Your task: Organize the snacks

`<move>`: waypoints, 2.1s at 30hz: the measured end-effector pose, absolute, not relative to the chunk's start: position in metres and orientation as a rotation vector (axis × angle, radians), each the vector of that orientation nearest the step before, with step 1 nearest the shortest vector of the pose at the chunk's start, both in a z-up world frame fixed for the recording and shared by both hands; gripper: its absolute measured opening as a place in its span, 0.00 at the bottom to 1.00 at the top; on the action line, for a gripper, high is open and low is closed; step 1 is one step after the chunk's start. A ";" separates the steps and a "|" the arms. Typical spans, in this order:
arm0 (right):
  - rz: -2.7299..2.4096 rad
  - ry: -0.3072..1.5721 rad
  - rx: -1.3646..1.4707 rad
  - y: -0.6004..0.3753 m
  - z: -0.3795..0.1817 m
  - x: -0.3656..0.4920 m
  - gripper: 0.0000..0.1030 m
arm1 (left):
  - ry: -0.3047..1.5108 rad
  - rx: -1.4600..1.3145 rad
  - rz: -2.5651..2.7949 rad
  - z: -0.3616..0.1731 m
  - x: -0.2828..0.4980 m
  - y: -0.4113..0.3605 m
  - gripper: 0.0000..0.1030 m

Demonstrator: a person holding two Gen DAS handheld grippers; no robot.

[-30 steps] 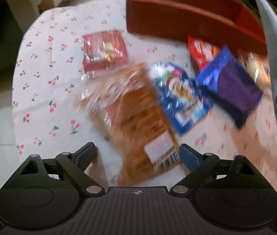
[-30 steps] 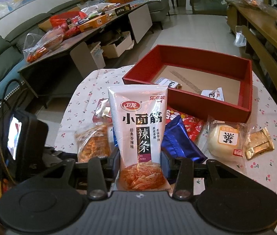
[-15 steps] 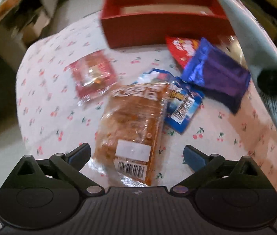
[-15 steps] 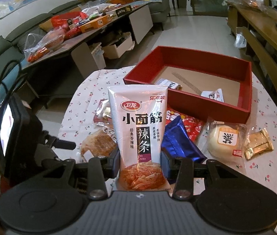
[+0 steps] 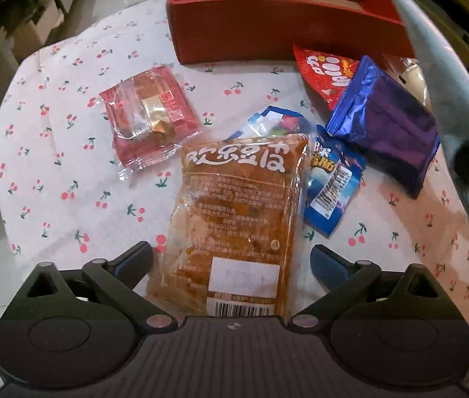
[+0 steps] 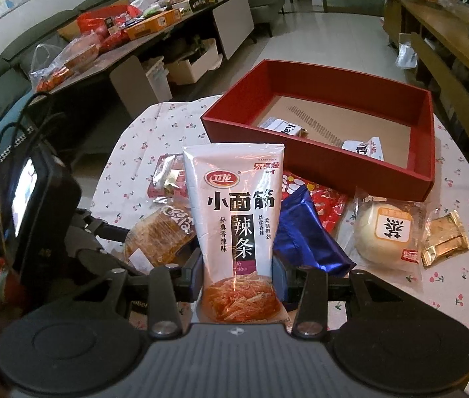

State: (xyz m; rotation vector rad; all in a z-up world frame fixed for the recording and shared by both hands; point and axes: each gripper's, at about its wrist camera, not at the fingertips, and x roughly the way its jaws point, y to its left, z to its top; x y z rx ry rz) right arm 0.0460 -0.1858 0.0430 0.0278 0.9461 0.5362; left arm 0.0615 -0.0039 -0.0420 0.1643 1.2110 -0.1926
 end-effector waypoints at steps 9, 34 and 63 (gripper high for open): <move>0.524 0.887 0.030 -0.189 0.057 0.039 0.52 | 1.157 0.093 -0.115 -0.021 0.043 0.000 0.60; 0.375 0.857 0.112 -0.198 0.065 0.131 0.52 | 0.937 -0.019 -0.260 0.035 0.141 -0.036 0.60; 0.302 0.950 0.140 -0.194 0.020 0.247 0.52 | 0.980 -0.003 -0.141 -0.001 0.244 -0.040 0.59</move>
